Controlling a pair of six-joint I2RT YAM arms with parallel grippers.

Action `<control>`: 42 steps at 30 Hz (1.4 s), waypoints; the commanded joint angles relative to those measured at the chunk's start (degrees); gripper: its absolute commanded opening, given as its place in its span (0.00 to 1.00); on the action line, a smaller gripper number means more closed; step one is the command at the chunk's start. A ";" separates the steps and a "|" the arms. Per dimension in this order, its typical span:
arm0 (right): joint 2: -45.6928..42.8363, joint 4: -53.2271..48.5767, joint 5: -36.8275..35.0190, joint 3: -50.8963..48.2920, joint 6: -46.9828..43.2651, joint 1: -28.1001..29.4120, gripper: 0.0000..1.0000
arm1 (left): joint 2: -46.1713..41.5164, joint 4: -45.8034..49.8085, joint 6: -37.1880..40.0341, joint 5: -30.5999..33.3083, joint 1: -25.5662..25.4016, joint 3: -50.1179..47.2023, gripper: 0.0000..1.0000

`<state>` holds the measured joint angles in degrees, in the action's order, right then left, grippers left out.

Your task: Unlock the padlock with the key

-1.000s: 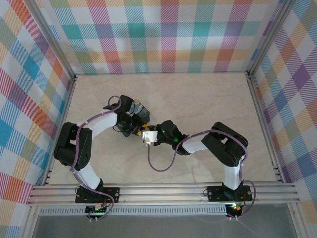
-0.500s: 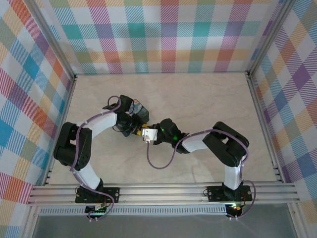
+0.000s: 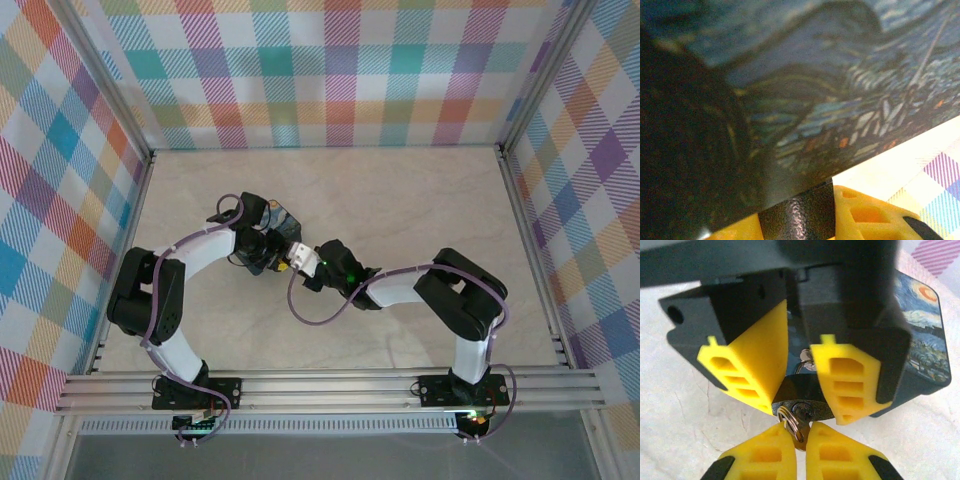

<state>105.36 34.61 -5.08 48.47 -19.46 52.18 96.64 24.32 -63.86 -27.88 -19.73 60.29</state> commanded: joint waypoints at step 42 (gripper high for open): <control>-8.48 -1.92 11.70 -2.92 -21.26 -2.21 0.24 | 1.00 6.62 -2.17 -4.28 0.65 -0.20 0.07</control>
<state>95.50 31.92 2.37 43.97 -25.30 49.56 96.05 24.25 -64.99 -28.47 -19.64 59.92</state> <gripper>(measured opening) 0.243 0.303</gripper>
